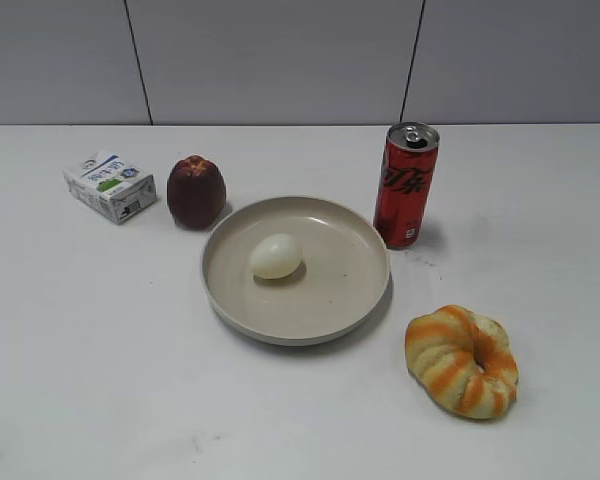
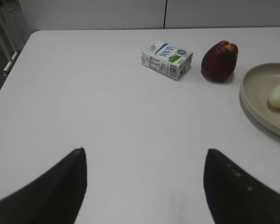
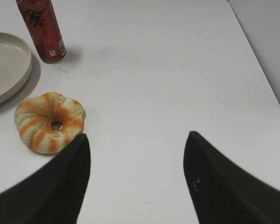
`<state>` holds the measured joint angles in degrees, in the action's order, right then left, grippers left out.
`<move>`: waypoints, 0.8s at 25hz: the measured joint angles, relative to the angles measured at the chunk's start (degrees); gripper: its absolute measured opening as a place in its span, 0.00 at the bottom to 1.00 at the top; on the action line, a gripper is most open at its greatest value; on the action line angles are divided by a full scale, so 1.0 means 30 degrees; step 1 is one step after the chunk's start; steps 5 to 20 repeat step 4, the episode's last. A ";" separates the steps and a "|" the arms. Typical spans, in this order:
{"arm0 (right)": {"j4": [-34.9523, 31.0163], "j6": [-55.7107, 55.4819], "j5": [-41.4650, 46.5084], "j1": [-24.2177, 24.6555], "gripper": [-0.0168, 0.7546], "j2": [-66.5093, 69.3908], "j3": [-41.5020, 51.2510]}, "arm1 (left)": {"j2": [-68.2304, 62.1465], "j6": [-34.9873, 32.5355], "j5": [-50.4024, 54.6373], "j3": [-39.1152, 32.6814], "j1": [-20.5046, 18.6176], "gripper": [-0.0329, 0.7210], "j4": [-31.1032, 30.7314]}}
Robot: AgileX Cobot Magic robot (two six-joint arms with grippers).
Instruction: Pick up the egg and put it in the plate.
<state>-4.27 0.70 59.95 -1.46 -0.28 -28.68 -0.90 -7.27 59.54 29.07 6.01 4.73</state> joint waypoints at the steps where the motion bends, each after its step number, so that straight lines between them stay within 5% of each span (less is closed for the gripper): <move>1: 0.0000 0.0000 0.0000 0.0000 0.64 0.0000 0.0000 | 0.0216 0.0000 0.0000 0.0000 0.0000 0.81 0.0000; 20: 0.0000 0.0000 0.0000 0.0000 0.64 0.0000 0.0000 | 0.0379 0.0059 0.0000 0.0000 0.0000 0.81 0.0000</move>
